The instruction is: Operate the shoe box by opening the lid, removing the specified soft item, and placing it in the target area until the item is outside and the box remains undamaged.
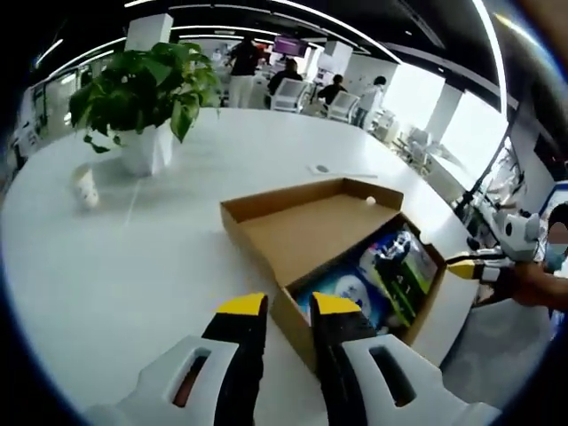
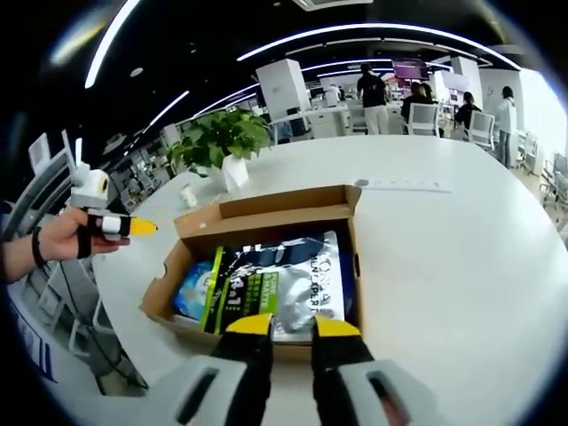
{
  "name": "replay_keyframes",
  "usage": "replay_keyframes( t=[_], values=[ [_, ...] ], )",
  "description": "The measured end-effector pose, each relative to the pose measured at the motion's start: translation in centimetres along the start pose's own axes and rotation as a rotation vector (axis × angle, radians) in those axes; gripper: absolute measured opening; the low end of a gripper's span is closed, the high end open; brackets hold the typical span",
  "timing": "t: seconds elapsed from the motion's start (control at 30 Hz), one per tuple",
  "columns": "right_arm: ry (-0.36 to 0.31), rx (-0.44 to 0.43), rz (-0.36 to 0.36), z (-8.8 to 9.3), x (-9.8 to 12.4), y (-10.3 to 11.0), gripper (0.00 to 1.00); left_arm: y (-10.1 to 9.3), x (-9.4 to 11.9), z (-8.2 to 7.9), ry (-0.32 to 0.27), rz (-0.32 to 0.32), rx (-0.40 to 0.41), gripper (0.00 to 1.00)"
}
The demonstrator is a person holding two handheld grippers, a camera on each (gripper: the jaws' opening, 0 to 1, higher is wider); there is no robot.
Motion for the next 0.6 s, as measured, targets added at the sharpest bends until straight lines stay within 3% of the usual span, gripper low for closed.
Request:
replay_keyframes(
  t=[0.2,0.6],
  values=[
    [0.008,0.000,0.003,-0.6,-0.4,-0.9,0.15,-3.7,-0.5,0.3,-0.028,0.123,0.049,0.25],
    [0.061,0.103,-0.063,-1.5,-2.0,-1.0,0.20,-9.8,-4.1,2.2,-0.014,0.157,0.123,0.25]
  ],
)
Point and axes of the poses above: the point that each gripper's makers call its tool centre point, and the gripper's own axes: x roughly backward along the fingers, y roughly to its left, z roughly out of its underside, the point moved 6 cm from there along x, roughly backward along the fingers, and after that the axes turned 4 degrees about y, right-handed, at the moved point
